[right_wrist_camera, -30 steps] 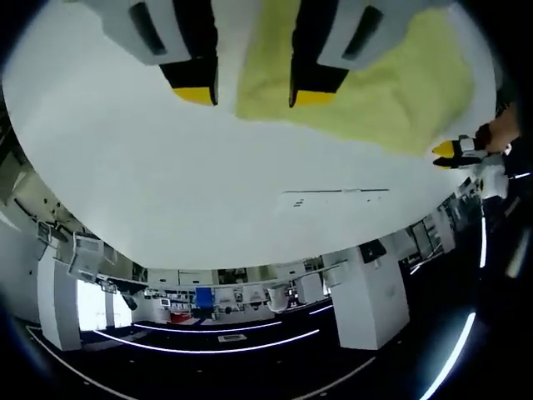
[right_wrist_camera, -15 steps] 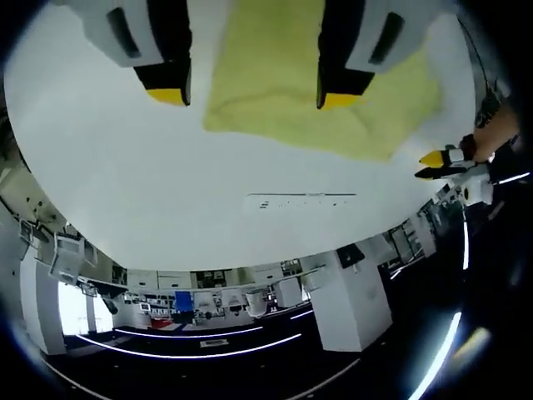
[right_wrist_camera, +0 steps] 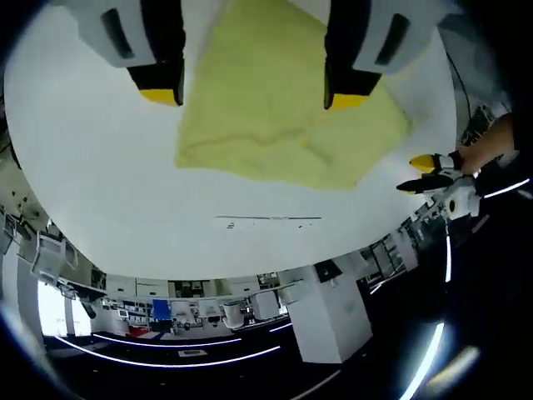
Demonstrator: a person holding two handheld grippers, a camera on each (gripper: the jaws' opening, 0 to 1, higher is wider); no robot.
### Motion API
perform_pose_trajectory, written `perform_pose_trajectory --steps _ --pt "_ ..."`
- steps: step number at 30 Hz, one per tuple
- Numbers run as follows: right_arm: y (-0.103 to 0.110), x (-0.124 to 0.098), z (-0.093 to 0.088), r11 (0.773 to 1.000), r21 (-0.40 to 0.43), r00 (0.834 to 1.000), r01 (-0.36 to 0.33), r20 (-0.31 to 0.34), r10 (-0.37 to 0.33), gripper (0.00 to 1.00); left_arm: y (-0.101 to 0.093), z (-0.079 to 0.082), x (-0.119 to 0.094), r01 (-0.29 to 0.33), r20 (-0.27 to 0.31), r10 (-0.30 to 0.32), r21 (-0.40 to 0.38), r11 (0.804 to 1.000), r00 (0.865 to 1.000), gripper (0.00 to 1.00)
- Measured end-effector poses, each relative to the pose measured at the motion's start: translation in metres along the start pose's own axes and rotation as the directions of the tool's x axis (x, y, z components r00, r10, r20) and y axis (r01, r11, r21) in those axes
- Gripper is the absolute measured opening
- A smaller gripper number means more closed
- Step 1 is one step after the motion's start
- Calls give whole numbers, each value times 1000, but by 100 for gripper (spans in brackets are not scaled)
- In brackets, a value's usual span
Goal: Fold the garment on the visible template until the final outline fits inside the template.
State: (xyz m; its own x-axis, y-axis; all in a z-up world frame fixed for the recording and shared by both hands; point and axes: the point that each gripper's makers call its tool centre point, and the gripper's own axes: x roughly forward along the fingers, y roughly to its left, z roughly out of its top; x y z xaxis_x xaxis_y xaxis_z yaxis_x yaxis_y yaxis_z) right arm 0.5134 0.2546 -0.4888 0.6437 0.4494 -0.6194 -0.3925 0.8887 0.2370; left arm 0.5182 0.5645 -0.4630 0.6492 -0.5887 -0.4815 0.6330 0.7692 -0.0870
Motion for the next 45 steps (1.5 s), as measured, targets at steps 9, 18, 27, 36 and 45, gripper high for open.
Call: perform_pose_trajectory --steps 9,18,27,36,45 --pt "14 -20 -22 1000 -7 1000 -30 -10 30 67 -24 -24 -15 24 -22 -25 -26 999 999 56" --pt "14 -27 -49 999 25 1000 -25 -15 26 59 -37 -54 -20 -2 -73 -5 -97 995 997 48" --pt "10 -34 -70 998 62 1000 4 -29 -3 45 -30 -71 -24 -63 -74 49 -211 976 996 34" --pt "9 -37 -81 998 67 1000 15 -28 -13 30 -33 -79 -23 -62 -74 45 -251 966 996 21" --pt "1 -39 -85 998 49 999 44 -29 -42 16 -35 -82 -24 -62 -80 42 -259 964 996 5"
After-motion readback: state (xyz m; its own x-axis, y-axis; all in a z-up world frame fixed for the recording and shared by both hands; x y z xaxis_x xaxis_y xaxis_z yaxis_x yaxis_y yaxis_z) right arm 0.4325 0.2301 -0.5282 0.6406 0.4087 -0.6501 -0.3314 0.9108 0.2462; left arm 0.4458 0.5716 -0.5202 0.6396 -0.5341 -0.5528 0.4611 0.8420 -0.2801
